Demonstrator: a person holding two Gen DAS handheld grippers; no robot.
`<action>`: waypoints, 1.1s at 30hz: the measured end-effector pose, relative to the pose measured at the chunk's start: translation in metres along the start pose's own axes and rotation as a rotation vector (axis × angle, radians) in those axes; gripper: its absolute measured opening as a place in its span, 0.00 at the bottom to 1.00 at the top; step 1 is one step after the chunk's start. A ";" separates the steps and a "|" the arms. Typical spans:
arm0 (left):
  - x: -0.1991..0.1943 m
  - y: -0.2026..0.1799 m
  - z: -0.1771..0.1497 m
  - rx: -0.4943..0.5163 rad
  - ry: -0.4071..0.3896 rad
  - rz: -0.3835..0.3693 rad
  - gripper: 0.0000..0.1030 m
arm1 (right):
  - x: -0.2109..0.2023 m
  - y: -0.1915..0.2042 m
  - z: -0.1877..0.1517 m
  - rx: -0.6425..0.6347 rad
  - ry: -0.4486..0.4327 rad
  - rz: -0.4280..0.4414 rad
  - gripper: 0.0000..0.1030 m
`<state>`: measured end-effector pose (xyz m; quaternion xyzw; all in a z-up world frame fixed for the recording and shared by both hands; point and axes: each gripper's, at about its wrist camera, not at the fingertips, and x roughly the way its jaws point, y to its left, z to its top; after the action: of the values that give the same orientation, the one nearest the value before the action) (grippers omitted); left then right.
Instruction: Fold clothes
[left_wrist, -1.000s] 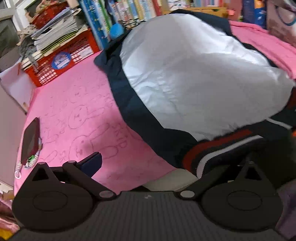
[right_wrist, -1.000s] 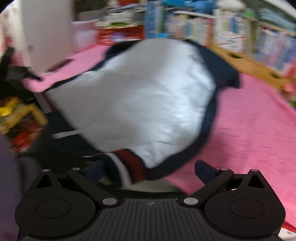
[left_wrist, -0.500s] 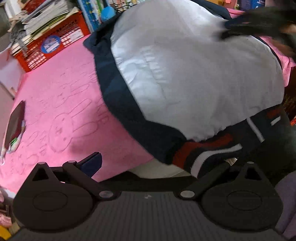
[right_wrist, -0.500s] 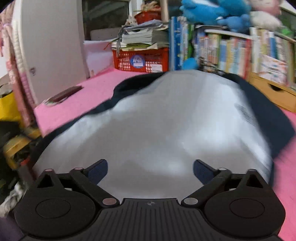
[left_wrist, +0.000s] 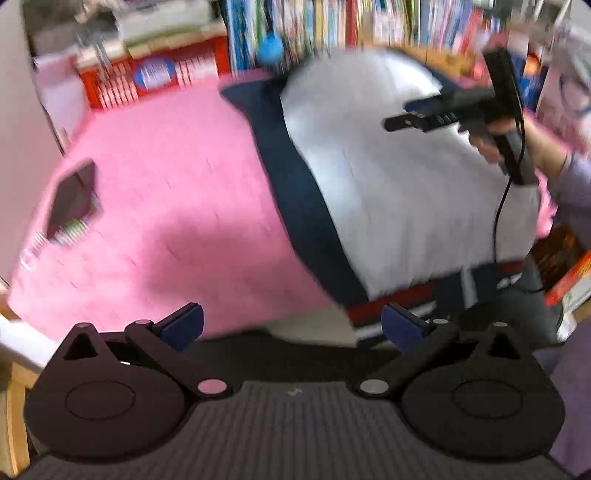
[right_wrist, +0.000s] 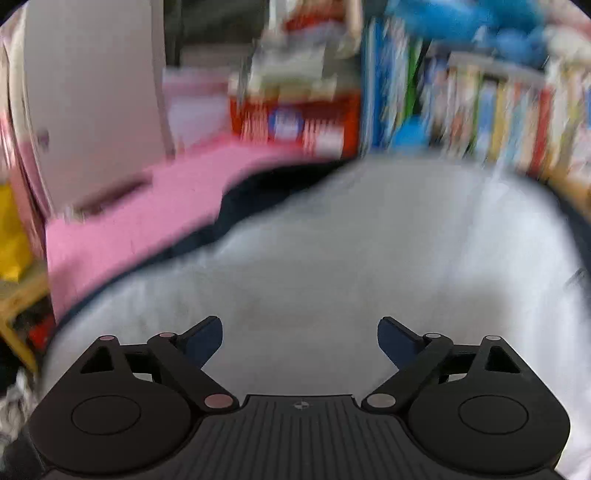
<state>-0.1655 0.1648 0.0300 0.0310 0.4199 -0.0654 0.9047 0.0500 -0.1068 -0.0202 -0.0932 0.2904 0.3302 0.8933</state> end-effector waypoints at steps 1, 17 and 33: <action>-0.004 0.003 0.009 0.006 -0.034 0.008 1.00 | -0.009 -0.009 0.010 0.008 -0.045 -0.043 0.91; 0.203 -0.147 0.190 0.271 -0.201 0.020 1.00 | 0.005 -0.188 0.075 0.238 0.008 -0.627 0.10; 0.222 -0.119 0.156 0.140 -0.150 -0.068 1.00 | -0.153 -0.214 -0.023 0.488 0.060 -0.826 0.86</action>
<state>0.0767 0.0095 -0.0389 0.0747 0.3461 -0.1275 0.9265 0.0831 -0.3604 0.0451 0.0022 0.3235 -0.1331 0.9368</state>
